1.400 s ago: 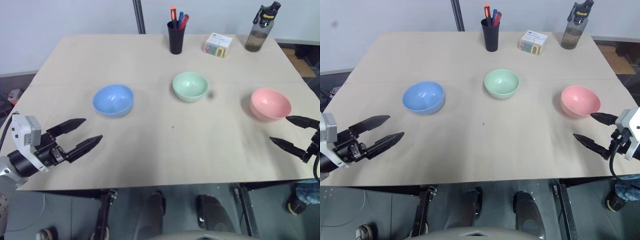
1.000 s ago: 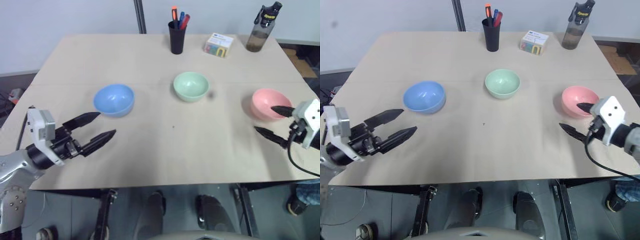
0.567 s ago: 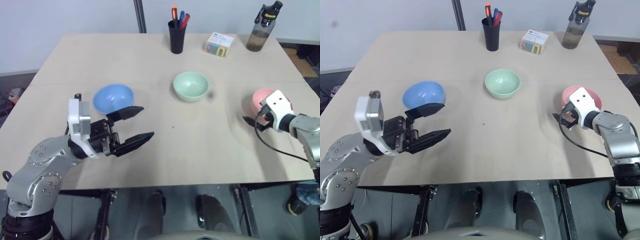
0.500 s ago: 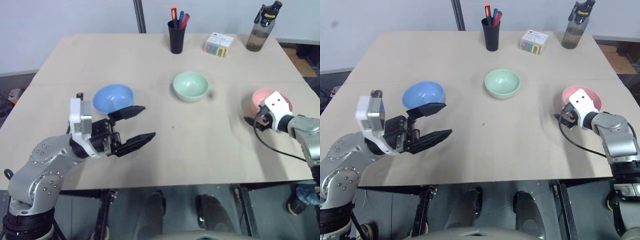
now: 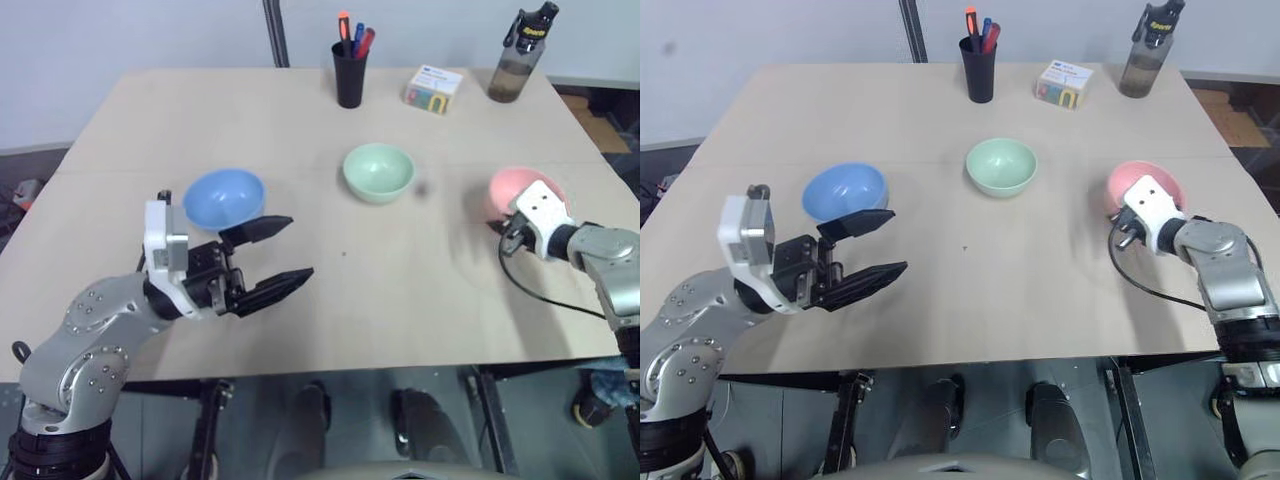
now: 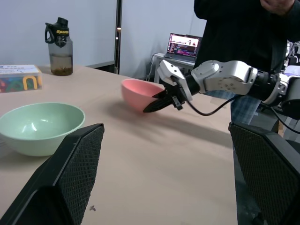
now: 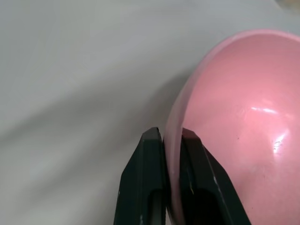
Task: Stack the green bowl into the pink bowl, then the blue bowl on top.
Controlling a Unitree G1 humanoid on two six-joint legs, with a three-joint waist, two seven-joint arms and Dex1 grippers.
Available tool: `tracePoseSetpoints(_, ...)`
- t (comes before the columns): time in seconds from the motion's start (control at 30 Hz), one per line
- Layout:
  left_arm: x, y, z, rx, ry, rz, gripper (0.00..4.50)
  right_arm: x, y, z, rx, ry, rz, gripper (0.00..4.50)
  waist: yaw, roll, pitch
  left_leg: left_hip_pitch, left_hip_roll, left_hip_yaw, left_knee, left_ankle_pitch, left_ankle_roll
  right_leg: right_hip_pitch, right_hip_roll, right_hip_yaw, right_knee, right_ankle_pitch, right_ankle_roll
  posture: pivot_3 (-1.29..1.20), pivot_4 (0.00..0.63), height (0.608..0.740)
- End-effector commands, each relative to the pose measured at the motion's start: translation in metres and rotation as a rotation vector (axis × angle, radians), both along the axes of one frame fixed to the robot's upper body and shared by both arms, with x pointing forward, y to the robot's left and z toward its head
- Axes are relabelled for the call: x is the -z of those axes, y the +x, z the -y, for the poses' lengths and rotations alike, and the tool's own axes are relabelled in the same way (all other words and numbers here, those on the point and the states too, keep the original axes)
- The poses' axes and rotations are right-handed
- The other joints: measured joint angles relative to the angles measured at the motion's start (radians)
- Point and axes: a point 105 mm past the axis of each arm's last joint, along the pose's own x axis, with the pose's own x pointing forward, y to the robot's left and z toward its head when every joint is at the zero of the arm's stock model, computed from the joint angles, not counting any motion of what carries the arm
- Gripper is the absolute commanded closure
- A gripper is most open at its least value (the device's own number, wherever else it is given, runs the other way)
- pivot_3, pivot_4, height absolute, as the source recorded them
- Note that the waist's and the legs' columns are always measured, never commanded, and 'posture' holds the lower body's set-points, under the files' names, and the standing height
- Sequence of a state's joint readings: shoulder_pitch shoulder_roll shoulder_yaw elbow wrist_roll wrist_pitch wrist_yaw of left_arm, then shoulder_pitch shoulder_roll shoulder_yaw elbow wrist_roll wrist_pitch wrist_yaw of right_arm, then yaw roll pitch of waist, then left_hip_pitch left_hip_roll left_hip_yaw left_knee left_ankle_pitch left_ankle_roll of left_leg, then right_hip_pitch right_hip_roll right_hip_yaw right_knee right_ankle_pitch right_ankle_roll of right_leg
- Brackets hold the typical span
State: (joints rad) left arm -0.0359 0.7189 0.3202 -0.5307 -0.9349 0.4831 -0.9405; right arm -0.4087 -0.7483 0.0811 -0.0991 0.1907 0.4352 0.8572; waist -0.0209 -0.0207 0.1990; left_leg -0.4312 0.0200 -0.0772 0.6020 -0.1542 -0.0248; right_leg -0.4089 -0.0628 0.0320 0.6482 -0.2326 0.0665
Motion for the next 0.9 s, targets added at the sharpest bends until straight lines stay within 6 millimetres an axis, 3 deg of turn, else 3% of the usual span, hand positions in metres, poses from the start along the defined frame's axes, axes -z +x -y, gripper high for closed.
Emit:
tracePoseSetpoints(0.03, -0.009, -0.003, -0.006, -0.034, -0.008, 0.051, 0.0, 0.002, -0.038, -0.072, -0.28, 0.046, -0.029, 4.46, -0.003, 0.0, 0.0, 0.0, 0.001, 0.0, 0.0, 0.0, 0.0, 0.0, 0.001, 0.0, 0.0, 0.0, 0.0, 0.0, 0.15, 0.74)
tracePoseSetpoints(0.1, -0.009, -0.003, -0.008, -0.05, -0.007, 0.047, 0.0, 0.011, -0.046, -0.101, -0.341, 0.06, -0.039, 4.46, -0.003, 0.0, 0.0, 0.0, 0.001, 0.0, 0.001, 0.0, 0.0, 0.0, 0.001, 0.0, 0.001, -0.002, 0.002, 0.0, 0.15, 0.74)
tracePoseSetpoints(0.23, -0.008, -0.004, -0.013, -0.076, 0.0, 0.042, 0.0, 0.023, -0.039, -0.138, -0.367, 0.05, -0.027, 4.46, -0.012, -0.001, -0.001, 0.0, 0.001, 0.0, 0.004, 0.0, 0.0, 0.0, 0.001, 0.0, 0.004, -0.002, 0.002, 0.0, 0.15, 0.74)
tracePoseSetpoints(0.4, -0.009, -0.006, -0.017, -0.106, 0.006, 0.043, 0.0, 0.028, -0.032, -0.151, -0.406, 0.017, -0.011, 2.55, -0.011, -0.002, -0.001, 0.0, 0.001, -0.001, 0.005, 0.0, 0.0, 0.0, 0.001, 0.0, 0.005, -0.001, 0.0, 0.0, 0.15, 0.74)
tracePoseSetpoints(0.53, -0.008, -0.009, -0.018, -0.127, 0.0, 0.039, 0.0, 0.011, -0.034, -0.146, -0.42, 0.065, 0.007, 0.89, -0.013, -0.002, -0.001, 0.0, 0.001, -0.001, 0.004, 0.0, 0.0, 0.0, 0.001, 0.0, 0.005, 0.0, -0.002, 0.0, 0.15, 0.74)
tracePoseSetpoints(0.57, -0.007, -0.009, -0.018, -0.135, 0.0, 0.036, 0.0, 0.002, -0.035, -0.143, -0.421, 0.104, 0.008, 0.24, -0.013, -0.002, -0.001, 0.0, 0.001, -0.001, 0.004, 0.0, 0.0, 0.0, 0.001, 0.0, 0.005, 0.0, -0.002, 0.0, 0.15, 0.74)
tracePoseSetpoints(0.73, -0.006, -0.009, -0.02, -0.166, -0.007, 0.03, 0.0, -0.06, -0.057, -0.126, -0.57, 0.261, -0.016, 0.08, -0.013, -0.002, -0.001, 0.0, 0.001, -0.001, 0.004, 0.0, 0.0, 0.0, 0.001, 0.0, 0.005, -0.001, -0.001, 0.0, 0.15, 0.74)
tracePoseSetpoints(0.8, -0.005, -0.008, -0.02, -0.18, -0.009, 0.033, 0.0, -0.079, -0.035, -0.112, -0.534, 0.181, 0.128, 0.08, -0.014, -0.002, -0.001, 0.0, 0.001, -0.001, 0.005, 0.0, 0.0, 0.0, 0.001, 0.0, 0.005, -0.001, -0.001, 0.0, 0.15, 0.74)
tracePoseSetpoints(0.9, -0.006, -0.007, -0.02, -0.188, -0.011, 0.039, 0.0, -0.08, 0.012, -0.092, -0.426, -0.042, 0.304, 0.08, -0.019, -0.002, -0.001, 0.001, 0.001, 0.0, 0.005, 0.0, 0.0, 0.0, 0.001, 0.0, 0.006, -0.002, 0.001, 0.0, 0.15, 0.74)
